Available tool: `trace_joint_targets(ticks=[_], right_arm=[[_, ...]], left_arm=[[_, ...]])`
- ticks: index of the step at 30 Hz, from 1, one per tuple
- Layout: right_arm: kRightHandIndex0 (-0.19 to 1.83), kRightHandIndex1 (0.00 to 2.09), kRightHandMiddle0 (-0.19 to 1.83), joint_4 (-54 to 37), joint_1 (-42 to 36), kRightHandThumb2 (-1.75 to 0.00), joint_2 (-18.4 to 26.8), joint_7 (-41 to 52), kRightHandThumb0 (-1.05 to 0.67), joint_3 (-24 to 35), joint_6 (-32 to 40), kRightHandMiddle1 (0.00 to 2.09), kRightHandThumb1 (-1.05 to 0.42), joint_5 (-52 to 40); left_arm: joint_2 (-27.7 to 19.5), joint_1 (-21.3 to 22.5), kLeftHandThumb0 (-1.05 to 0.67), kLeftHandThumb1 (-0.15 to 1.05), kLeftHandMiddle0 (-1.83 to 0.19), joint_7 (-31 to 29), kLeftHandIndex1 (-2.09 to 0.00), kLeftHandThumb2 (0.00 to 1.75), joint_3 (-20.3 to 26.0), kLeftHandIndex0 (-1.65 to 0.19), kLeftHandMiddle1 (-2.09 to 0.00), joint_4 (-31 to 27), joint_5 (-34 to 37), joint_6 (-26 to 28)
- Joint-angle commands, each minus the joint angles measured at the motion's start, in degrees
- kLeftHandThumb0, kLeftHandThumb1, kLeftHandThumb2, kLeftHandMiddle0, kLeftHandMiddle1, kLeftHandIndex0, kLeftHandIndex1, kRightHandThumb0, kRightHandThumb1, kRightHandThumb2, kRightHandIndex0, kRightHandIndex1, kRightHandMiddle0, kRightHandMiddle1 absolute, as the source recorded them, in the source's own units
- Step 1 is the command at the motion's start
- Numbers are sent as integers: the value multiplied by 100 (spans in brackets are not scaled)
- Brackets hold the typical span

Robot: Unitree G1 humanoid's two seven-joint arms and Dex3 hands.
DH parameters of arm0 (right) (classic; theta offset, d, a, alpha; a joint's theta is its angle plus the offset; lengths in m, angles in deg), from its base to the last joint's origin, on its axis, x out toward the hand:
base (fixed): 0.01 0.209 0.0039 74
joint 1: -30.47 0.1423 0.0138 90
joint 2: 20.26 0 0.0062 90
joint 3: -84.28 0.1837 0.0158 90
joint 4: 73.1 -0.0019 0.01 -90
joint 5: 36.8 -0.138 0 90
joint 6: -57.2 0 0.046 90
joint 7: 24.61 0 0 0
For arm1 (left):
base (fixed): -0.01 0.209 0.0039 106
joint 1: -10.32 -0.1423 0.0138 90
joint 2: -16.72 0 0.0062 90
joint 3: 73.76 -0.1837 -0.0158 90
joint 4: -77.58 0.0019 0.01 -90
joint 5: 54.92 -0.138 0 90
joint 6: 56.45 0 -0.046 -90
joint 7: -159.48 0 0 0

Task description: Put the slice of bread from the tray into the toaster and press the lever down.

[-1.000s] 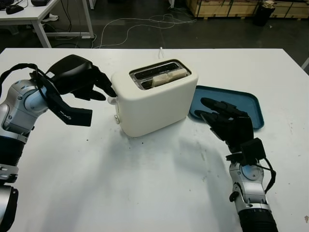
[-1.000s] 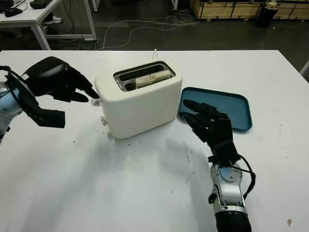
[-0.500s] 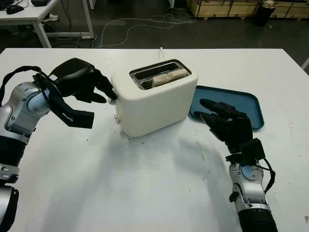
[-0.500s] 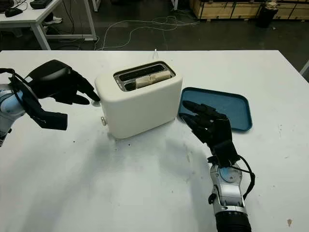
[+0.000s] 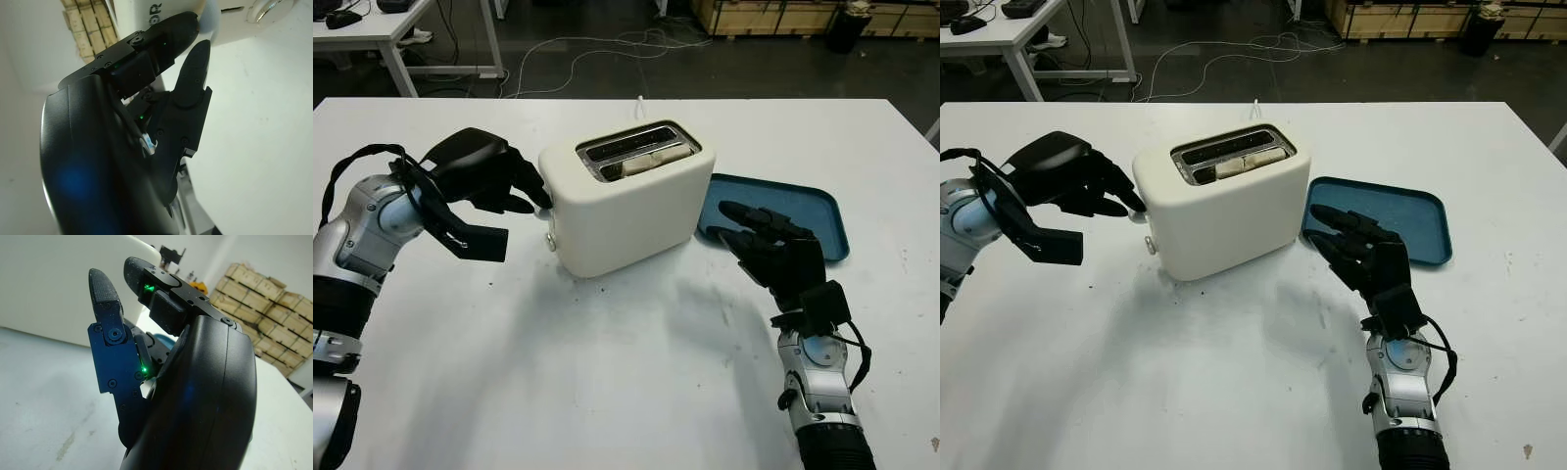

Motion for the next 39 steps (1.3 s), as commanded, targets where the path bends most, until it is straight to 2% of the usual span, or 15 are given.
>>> trace_joint_targets(ticks=[1,9,11,12,15,18,19,20,23,30,34,39], right_arm=[[111,0,102,30,10,0,-39,3,-49,41,-110,0,-86,-35],[111,0,102,98,19,0,-27,28,-47,54,-218,0,-87,-25],[111,0,102,90,13,0,-29,37,-47,61,-196,0,-87,-42],[111,0,102,80,3,0,-27,22,-46,63,-169,0,-87,-26],[111,0,102,94,-11,0,-19,13,-45,76,-161,0,-87,-1],[112,1,102,86,-19,0,-1,13,-45,82,-165,0,-87,24],[113,1,102,84,-18,0,8,26,-47,86,-173,0,-87,18],[113,1,102,88,-16,0,14,40,-47,91,-181,0,-87,6],[114,1,102,115,-8,0,2,63,-47,115,-177,0,-86,-43],[113,1,103,108,-12,0,-28,63,-46,93,-141,0,-86,-28],[113,1,103,93,-17,0,-33,55,-46,86,-109,0,-87,-21],[113,0,103,55,-32,0,-21,16,-45,72,-98,0,-87,44]], left_arm=[[169,-112,-23,84,-102,50,-4,0,-189,-134,-129,114,-92,-140],[447,-329,-20,82,-103,404,-4,1,-332,-135,-131,426,-56,-142],[581,-428,-20,86,-99,508,-1,1,-387,-129,-121,455,-120,-10],[739,-510,-18,87,-97,773,-1,1,-472,-125,-113,539,-292,49],[1214,-677,-19,91,-91,1708,-1,1,-872,-123,-121,872,-979,304],[1680,-748,-18,91,-87,2611,0,0,-1425,-120,-116,1411,-1619,538],[1801,-784,-18,90,-87,2812,-1,0,-1564,-120,-113,1552,-1716,552],[1884,-816,-16,89,-89,2955,-2,0,-1664,-123,-120,1660,-1759,533],[1979,-901,-14,90,-86,2994,-1,1,-1805,-121,-130,1768,-1647,546],[1871,-941,-15,92,-86,2904,0,3,-1830,-115,-107,1655,-1599,777],[1806,-935,-14,90,-87,3046,-2,1,-1831,-120,-112,1587,-1620,776],[1771,-896,-15,91,-89,2992,-1,1,-1834,-118,-98,1559,-1577,791]])
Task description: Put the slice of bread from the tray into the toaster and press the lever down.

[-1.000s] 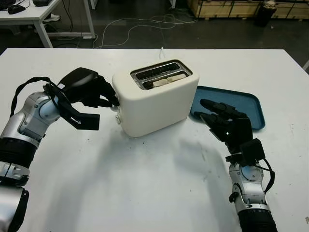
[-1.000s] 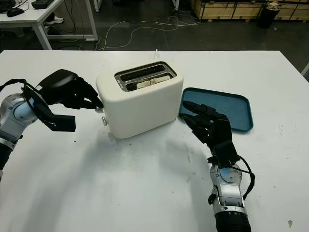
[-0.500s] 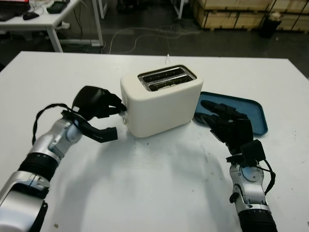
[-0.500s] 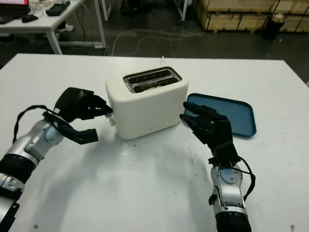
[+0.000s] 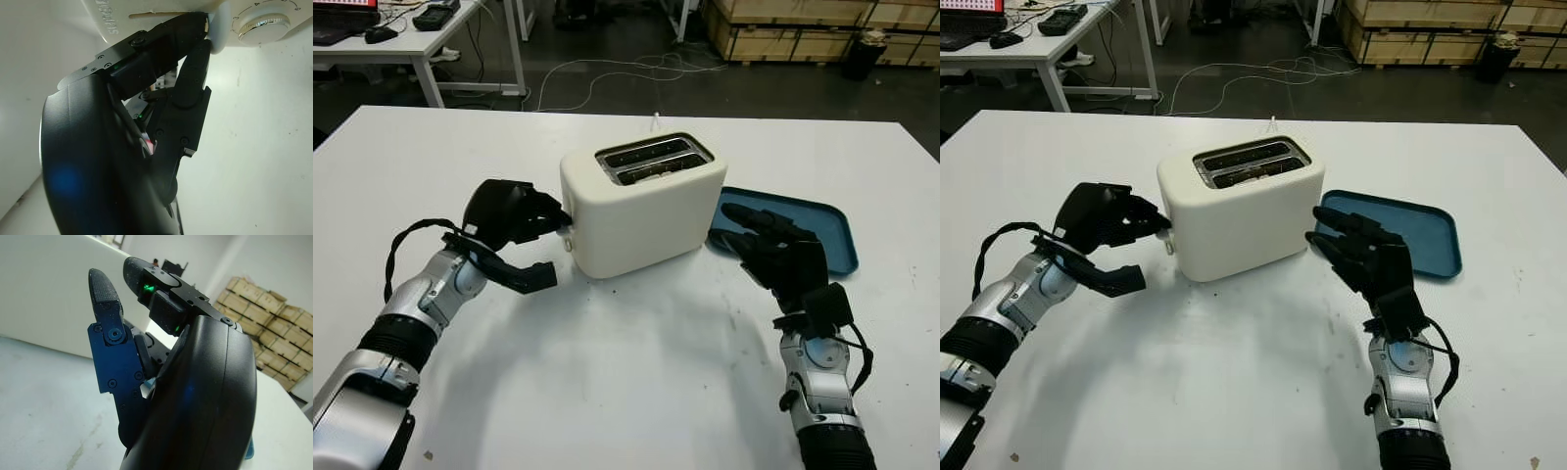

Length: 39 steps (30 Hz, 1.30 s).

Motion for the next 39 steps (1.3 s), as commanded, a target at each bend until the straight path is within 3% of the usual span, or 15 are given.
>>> trace_joint_targets(ticks=[1,5,8,11,14,18,20,39], right_arm=[[113,0,103,-23,-14,0,-17,-28,-45,-4,-26,0,-87,36],[113,0,103,3,-1,0,-3,-3,-46,7,-54,0,-86,14],[113,1,104,24,6,0,3,-13,-46,14,-61,0,-86,24],[113,0,103,46,9,0,9,28,-45,22,-60,0,-86,-16],[113,0,103,70,16,0,21,31,-45,20,-90,0,-86,6],[114,1,104,78,22,0,39,55,-46,32,-77,0,-86,-18],[114,1,104,111,37,0,51,92,-46,48,-91,0,-86,-55],[114,0,104,61,30,0,81,63,-45,19,4,0,-86,45]], left_arm=[[681,-419,-15,91,-90,-652,0,1,-915,-117,-97,261,-492,104],[532,-284,-16,89,-89,-867,-1,0,-774,-117,-93,92,-218,-95],[491,-237,-11,78,-88,-1074,-3,0,-520,-124,-133,-261,307,-176],[608,-393,-12,73,-90,-1340,-5,0,-370,-128,-143,-838,750,179],[992,-642,-10,74,-93,-1567,-5,1,-475,-129,-132,-669,1056,547],[1424,-751,-8,81,-100,-1584,-1,0,-832,-124,-71,232,941,915],[1478,-826,-6,80,-104,-1529,-2,0,-906,-125,-62,396,912,882],[1439,-953,-10,83,-105,-1318,-1,0,-1024,-124,-62,419,839,687]])
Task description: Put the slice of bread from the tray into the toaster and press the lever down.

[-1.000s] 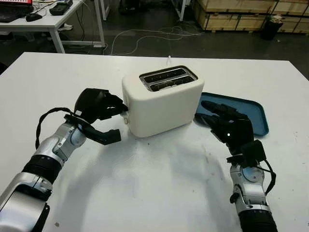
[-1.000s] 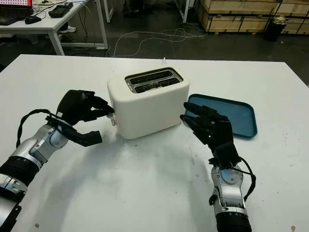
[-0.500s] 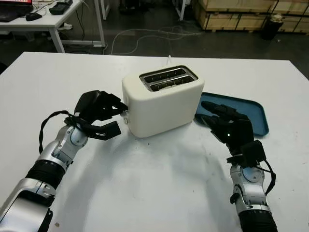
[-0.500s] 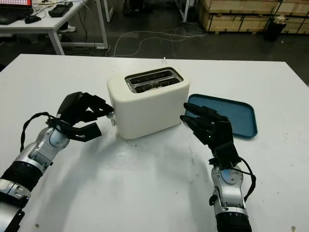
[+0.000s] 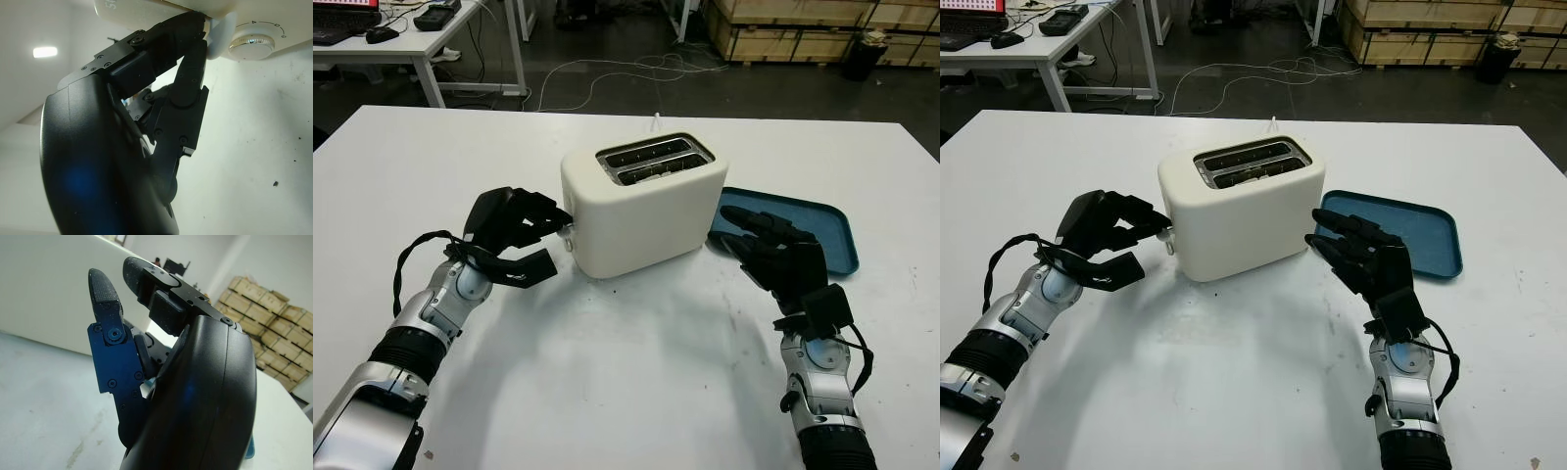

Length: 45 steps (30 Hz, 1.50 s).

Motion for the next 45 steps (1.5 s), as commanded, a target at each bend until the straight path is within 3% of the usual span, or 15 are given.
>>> trace_joint_targets(ticks=[1,6,9,13,19,33,39,45], right_arm=[[113,0,104,47,50,0,57,1,-45,12,-14,0,-86,49],[113,0,104,68,58,0,40,32,-45,22,-13,0,-86,-8],[113,0,104,68,56,0,44,54,-47,20,-8,0,-86,-20],[112,0,103,116,83,0,33,58,-46,20,-45,0,-86,-1],[111,0,103,117,105,0,-5,85,-48,9,-26,0,-85,-50],[110,0,102,96,106,0,-52,80,-48,11,72,0,-85,-84],[108,0,99,106,259,0,127,260,-47,125,220,0,-85,-260],[102,0,95,271,854,-1,713,657,-48,368,674,0,-84,-404]], left_arm=[[1161,-672,-10,84,-104,-914,-1,1,-1140,-124,-63,350,-534,339],[804,-786,-14,85,-96,-894,0,0,-852,-123,-80,-484,-288,311],[644,-954,-6,81,-87,-699,0,0,-490,-123,-110,-1120,65,248],[505,-1212,-11,84,-86,-480,0,1,98,-123,-118,-2082,638,309],[478,-1491,-10,86,-84,-189,-1,1,842,-123,-140,-3128,675,588],[797,-2028,-13,87,-83,-165,0,0,1596,-120,-144,-4424,255,1166],[701,-2325,-19,88,-69,-674,0,0,1962,-115,-150,-5132,393,1560],[353,-2332,-21,85,-69,-1370,0,0,2440,-115,-143,-5558,555,2030]])
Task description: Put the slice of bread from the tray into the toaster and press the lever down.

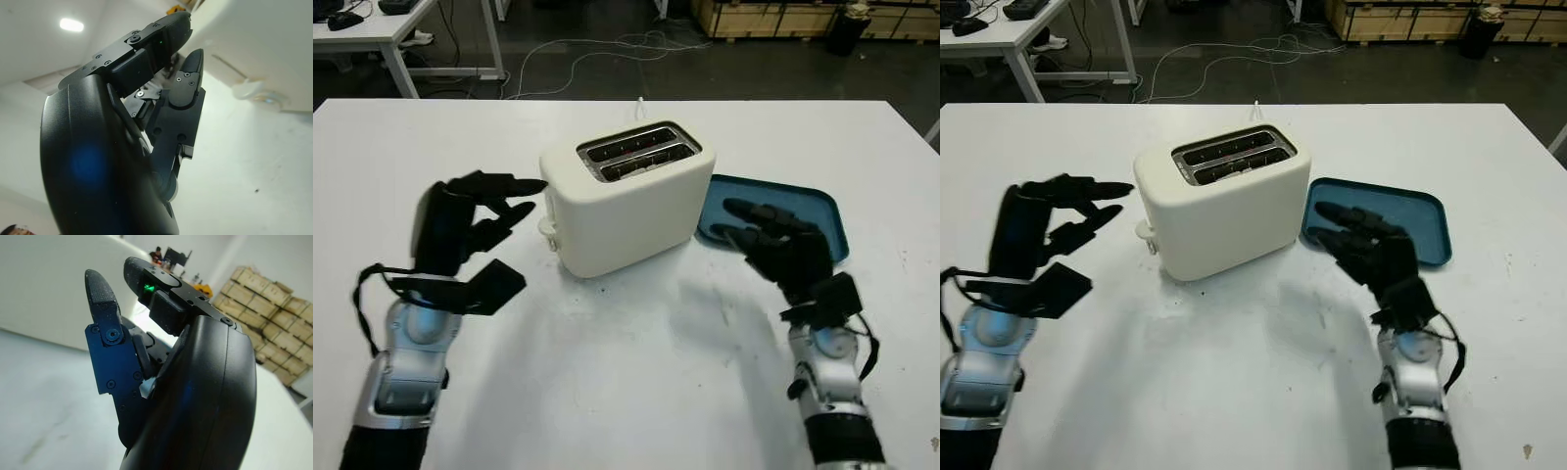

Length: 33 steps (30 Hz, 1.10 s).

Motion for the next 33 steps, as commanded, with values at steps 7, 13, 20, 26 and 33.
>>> trace_joint_targets(ticks=[7,13,20,26,33], right_arm=[[97,0,93,695,1311,0,1097,486,-51,176,564,0,-84,118],[100,3,92,1430,2231,0,1562,718,-43,62,421,0,-81,319],[102,2,96,2120,3011,0,1876,277,-49,-312,-14,1,-78,1233],[104,3,95,2489,3476,0,2098,-243,-53,-745,-394,1,-78,2109],[106,3,95,2630,3596,0,2104,-441,-54,-1015,-616,0,-77,2399]], left_arm=[[-845,407,-27,81,-75,-1070,0,0,380,-111,-103,31,153,630],[-1232,840,-32,77,-83,-1569,0,0,354,-110,-80,283,160,849],[-1490,1364,-36,74,-97,-1783,-1,0,232,-113,-59,667,72,712],[-1610,1881,-34,72,-98,-1979,-3,0,139,-118,-71,936,108,725],[-1601,2009,-32,71,-101,-2075,-4,0,139,-120,-76,828,125,840]])
